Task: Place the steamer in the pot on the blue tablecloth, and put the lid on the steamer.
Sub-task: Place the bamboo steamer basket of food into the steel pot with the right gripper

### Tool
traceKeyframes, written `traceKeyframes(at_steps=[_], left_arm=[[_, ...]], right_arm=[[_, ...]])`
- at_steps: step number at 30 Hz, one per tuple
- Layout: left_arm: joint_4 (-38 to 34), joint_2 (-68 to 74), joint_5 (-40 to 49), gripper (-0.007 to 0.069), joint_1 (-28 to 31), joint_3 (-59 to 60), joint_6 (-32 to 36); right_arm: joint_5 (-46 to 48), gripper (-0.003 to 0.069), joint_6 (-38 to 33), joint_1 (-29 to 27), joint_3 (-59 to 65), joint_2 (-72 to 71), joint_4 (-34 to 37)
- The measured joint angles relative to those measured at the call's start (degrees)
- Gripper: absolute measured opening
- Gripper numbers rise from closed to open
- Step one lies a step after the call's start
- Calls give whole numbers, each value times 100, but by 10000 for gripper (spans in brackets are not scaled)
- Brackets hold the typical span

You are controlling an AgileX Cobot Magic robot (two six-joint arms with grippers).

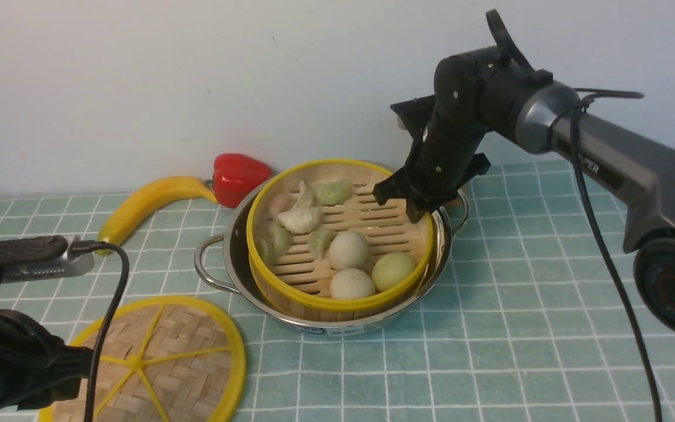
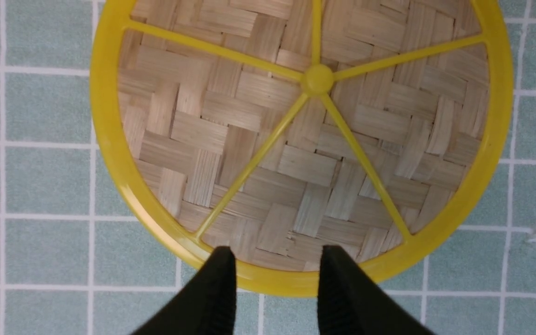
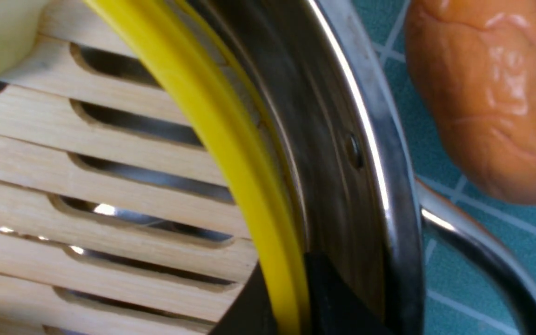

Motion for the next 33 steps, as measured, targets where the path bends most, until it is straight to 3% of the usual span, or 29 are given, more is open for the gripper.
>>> traceKeyframes(at_steps=[11,23,33], left_arm=[[0,0,0,243,0,0,0],[-99,0,-434,243,0,0,0],[-306,676,-862,243,0,-65,74]], right_arm=[[-82,87,-61,0,-11,10,49],[-87,288,-117,-6,-22,4,238],[-50,323,-144,-86,-22,-853,193]])
